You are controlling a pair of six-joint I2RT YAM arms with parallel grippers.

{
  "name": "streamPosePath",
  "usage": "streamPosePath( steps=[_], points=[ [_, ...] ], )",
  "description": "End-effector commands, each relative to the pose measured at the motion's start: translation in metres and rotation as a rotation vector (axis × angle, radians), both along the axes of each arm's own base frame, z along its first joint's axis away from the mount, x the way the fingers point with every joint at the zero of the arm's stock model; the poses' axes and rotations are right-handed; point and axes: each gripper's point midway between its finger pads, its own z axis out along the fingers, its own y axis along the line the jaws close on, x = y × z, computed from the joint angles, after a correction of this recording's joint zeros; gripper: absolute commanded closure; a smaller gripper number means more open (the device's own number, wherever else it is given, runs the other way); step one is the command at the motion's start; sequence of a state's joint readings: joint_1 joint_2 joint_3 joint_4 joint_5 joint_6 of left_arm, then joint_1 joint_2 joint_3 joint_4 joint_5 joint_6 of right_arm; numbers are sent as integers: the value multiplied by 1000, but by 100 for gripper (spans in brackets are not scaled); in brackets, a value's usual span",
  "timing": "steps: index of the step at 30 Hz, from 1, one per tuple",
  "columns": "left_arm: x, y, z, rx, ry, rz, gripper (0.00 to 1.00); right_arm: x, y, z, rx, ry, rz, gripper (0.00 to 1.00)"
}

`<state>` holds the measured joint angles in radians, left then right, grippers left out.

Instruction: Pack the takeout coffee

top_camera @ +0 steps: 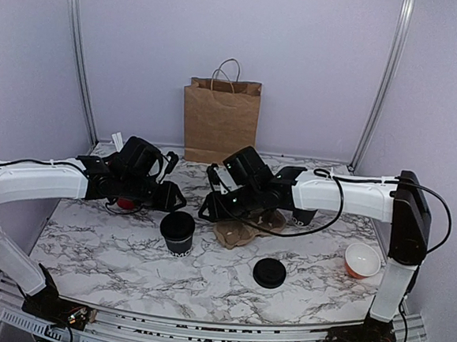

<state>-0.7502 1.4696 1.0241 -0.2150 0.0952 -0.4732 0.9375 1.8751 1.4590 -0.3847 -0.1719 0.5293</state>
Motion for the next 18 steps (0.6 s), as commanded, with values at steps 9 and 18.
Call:
streamPosePath(
  steps=[9,18],
  points=[
    [-25,39,-4,62,24,74,64,-1,17,9,102,12,57,65],
    [-31,34,-20,70,64,53,65,3,24,-4,103,31,70,65]
  ],
)
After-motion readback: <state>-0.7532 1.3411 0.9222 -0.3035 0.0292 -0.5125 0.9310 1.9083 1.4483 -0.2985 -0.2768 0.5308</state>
